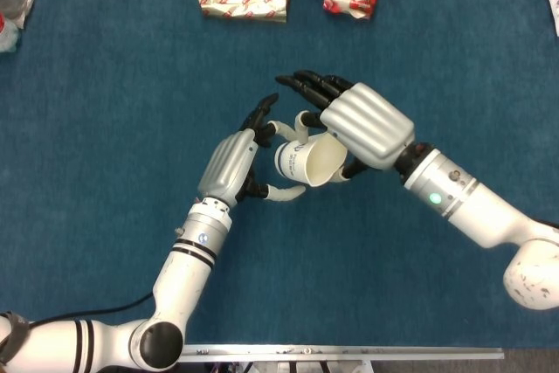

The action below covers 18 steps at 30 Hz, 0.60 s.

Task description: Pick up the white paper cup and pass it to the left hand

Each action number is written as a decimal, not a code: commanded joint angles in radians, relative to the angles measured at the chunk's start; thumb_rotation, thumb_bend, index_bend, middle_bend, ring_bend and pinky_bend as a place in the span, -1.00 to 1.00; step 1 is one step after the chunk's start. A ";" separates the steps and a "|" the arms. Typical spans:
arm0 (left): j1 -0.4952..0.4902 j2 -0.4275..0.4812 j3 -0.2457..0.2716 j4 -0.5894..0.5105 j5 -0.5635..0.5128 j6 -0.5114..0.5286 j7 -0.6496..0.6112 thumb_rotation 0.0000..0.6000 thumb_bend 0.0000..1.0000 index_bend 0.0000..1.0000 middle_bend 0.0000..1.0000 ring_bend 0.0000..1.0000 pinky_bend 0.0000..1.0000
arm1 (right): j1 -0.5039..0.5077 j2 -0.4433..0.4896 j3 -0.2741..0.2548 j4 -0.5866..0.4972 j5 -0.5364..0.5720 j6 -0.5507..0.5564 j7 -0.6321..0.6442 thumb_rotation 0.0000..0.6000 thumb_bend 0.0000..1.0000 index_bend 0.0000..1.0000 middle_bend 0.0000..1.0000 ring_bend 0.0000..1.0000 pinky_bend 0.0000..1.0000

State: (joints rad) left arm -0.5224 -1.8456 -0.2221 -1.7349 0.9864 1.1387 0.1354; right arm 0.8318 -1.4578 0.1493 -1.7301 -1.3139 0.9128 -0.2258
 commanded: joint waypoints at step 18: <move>0.013 -0.042 -0.007 0.028 0.005 0.036 -0.006 1.00 -0.80 0.06 -0.82 -0.73 -0.28 | 0.000 0.000 -0.006 0.004 -0.003 -0.004 0.005 1.00 -1.00 0.08 -0.87 -1.00 -0.60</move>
State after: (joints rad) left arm -0.5094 -1.8877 -0.2291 -1.7075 0.9911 1.1753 0.1298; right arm 0.8316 -1.4581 0.1434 -1.7262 -1.3168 0.9094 -0.2208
